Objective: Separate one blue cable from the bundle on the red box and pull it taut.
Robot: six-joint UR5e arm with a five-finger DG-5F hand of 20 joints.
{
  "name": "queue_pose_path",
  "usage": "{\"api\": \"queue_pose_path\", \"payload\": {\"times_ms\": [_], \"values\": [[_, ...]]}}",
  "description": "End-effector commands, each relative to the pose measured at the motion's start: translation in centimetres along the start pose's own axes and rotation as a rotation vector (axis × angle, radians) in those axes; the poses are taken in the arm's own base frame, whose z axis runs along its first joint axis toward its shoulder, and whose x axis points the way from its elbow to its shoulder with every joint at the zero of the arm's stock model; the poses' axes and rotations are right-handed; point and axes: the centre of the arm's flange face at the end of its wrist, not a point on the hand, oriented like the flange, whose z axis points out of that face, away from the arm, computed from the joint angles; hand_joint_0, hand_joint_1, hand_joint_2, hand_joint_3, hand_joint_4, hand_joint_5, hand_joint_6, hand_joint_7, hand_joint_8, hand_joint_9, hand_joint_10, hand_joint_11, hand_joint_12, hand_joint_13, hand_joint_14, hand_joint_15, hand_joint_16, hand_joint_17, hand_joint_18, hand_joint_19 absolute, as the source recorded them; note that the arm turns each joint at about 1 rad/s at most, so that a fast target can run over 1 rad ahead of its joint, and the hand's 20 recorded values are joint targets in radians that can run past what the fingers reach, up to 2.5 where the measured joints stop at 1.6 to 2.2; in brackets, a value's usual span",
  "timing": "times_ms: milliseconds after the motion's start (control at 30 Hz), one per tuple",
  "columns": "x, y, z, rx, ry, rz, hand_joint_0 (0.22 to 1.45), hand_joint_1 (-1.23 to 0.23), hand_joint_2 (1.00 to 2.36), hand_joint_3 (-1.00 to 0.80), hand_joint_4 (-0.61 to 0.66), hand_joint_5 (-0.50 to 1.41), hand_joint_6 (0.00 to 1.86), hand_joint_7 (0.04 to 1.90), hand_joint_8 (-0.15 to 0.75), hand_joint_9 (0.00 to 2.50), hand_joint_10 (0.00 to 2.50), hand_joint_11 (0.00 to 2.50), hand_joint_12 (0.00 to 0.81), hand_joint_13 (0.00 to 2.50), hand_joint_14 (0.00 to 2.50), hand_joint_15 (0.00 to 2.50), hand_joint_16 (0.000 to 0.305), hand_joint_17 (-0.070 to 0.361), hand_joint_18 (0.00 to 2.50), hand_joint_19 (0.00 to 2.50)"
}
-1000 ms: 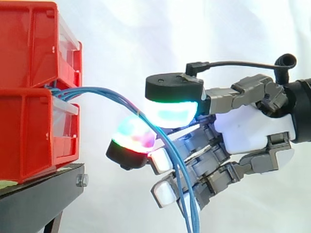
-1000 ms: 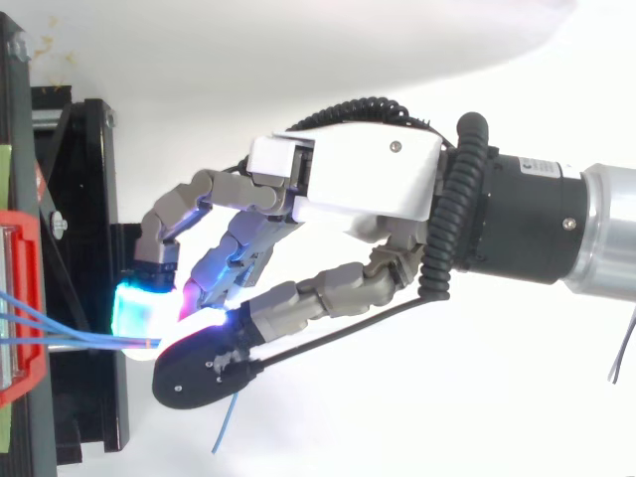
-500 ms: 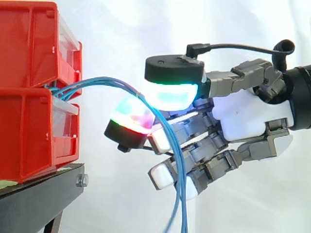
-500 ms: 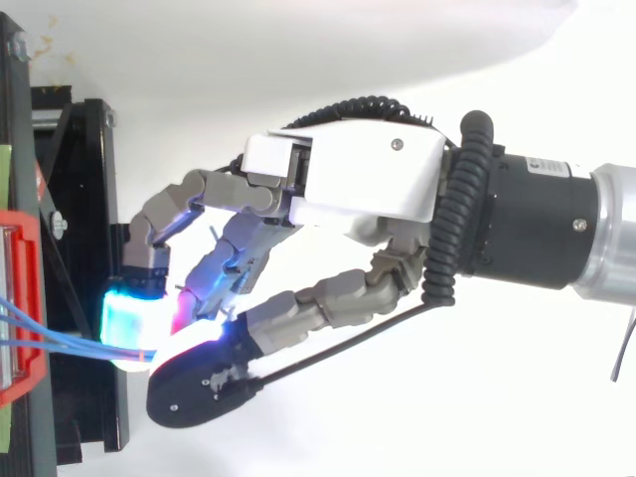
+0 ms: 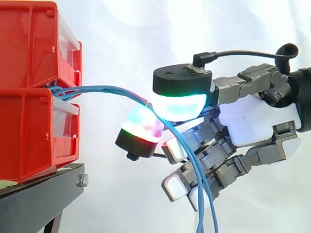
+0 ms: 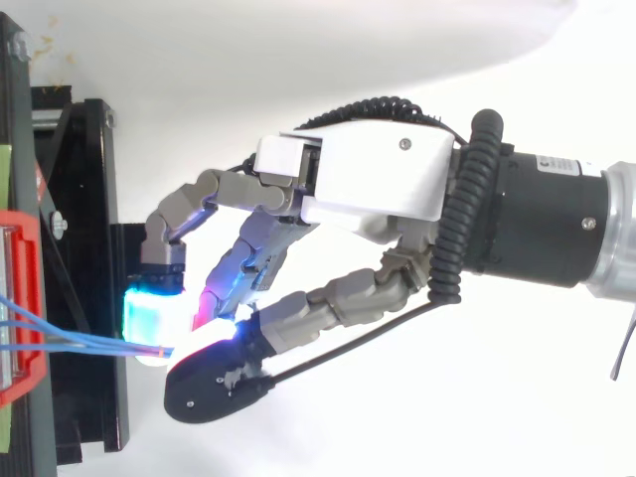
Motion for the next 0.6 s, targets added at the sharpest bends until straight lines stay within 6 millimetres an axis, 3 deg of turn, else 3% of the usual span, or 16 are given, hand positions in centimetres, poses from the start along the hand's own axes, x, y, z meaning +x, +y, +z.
{"api": "queue_pose_path", "payload": {"times_ms": [0, 133, 367, 567], "values": [[-0.04, -0.08, -0.01, 0.002, -0.001, -0.001, 0.75, -0.84, 1.01, -0.3, -0.13, -0.09, 0.99, 0.91, 0.17, 1.08, 0.02, 0.56, 0.339, 0.84, 0.02, 0.6, 0.038, 0.086, 0.8, 0.54], [-0.04, 0.0, 0.0, 0.0, -0.001, 0.0, 0.74, -0.85, 1.01, -0.42, -0.16, -0.08, 0.97, 0.9, 0.15, 1.1, 0.02, 0.56, 0.335, 0.85, 0.02, 0.6, 0.038, 0.084, 0.82, 0.53], [-0.12, -0.04, -0.02, 0.003, 0.002, 0.002, 0.75, -0.95, 1.0, -0.5, -0.35, -0.05, 0.95, 0.89, 0.125, 1.14, 0.02, 0.48, 0.309, 0.89, 0.03, 0.61, 0.034, 0.075, 0.88, 0.53], [-0.15, -0.12, -0.11, 0.012, 0.002, -0.001, 0.71, -0.96, 1.0, -0.5, -0.34, -0.05, 0.94, 0.87, 0.112, 1.15, 0.02, 0.47, 0.304, 0.9, 0.03, 0.62, 0.033, 0.074, 0.89, 0.55]]}}
